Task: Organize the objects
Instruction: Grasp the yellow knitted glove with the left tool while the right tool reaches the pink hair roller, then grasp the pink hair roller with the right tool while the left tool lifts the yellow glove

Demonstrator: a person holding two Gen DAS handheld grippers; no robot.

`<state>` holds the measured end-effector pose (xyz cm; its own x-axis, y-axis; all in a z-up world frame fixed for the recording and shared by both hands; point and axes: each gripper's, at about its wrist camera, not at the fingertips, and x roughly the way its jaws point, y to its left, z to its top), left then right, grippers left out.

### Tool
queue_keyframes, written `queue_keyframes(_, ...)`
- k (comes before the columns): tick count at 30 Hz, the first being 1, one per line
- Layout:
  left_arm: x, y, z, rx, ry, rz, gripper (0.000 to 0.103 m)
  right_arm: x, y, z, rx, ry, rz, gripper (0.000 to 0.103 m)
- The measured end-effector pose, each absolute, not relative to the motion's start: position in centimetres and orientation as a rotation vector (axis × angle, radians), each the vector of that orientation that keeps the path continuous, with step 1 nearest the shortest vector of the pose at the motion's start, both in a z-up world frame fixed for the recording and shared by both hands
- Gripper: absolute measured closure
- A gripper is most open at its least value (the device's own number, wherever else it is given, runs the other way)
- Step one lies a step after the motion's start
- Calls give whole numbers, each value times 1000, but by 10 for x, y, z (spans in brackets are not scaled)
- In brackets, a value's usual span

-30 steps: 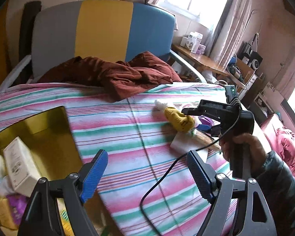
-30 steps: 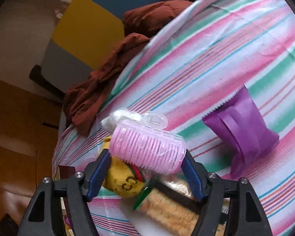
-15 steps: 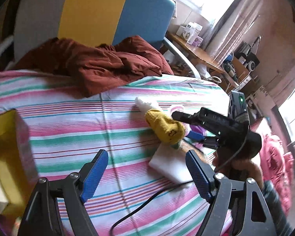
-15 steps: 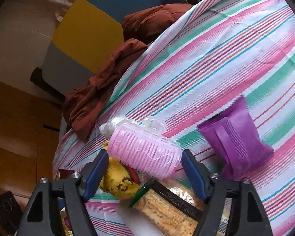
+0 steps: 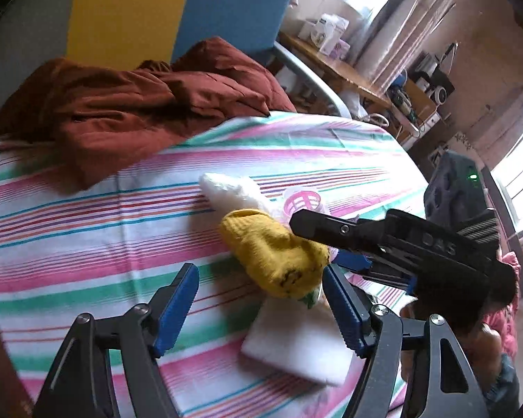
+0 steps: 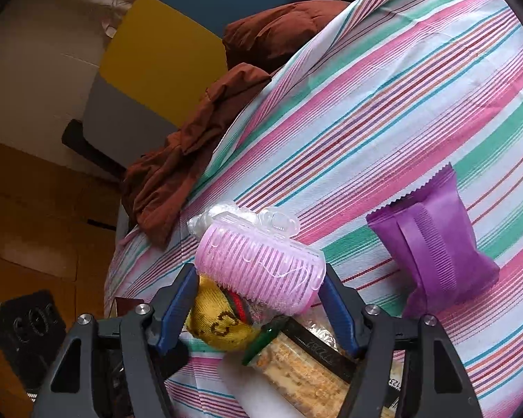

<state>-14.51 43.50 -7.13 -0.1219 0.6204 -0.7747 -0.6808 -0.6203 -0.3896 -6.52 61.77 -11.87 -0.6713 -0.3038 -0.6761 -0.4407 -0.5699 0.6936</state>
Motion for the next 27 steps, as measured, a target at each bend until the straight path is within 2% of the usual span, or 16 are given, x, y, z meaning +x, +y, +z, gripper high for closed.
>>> queue_keyframes(4, -146, 448, -76, -1234, 65, 1832, 33, -66, 619, -120, -1232, 1433, 2408, 33)
queue_keyframes(5, -146, 452, -78, -1234, 74, 1824, 41, -66, 620, -121, -1232, 1439, 2408, 33)
queue_keyframes(11, -142, 462, -81, -1196, 97, 1797, 67, -66, 621, -124, -1213, 1477, 2397, 32)
queue_keyframes(13, -140, 460, -80, -1187, 102, 1797, 71, -66, 621, -120, -1199, 1431, 2412, 33)
queue_keyframes(14, -140, 458, -80, -1184, 99, 1796, 73, -66, 619, -117, -1200, 1410, 2421, 37)
queue_keyframes(17, -138, 450, -77, -1180, 82, 1805, 77, -69, 611, -108, -1219, 1283, 2453, 39)
queue_keyframes(21, -132, 438, -74, -1172, 92, 1830, 82, -67, 611, -106, -1217, 1245, 2455, 40)
queue_keyframes(22, -131, 436, -74, -1175, 89, 1835, 83, -64, 615, -105, -1198, 1237, 2448, 49)
queue_keyframes(23, -131, 432, -74, -1180, 84, 1837, 83, -62, 620, -106, -1187, 1283, 2446, 65)
queue_keyframes(27, -130, 420, -74, -1205, 53, 1835, 84, -62, 624, -106, -1189, 1255, 2431, 75)
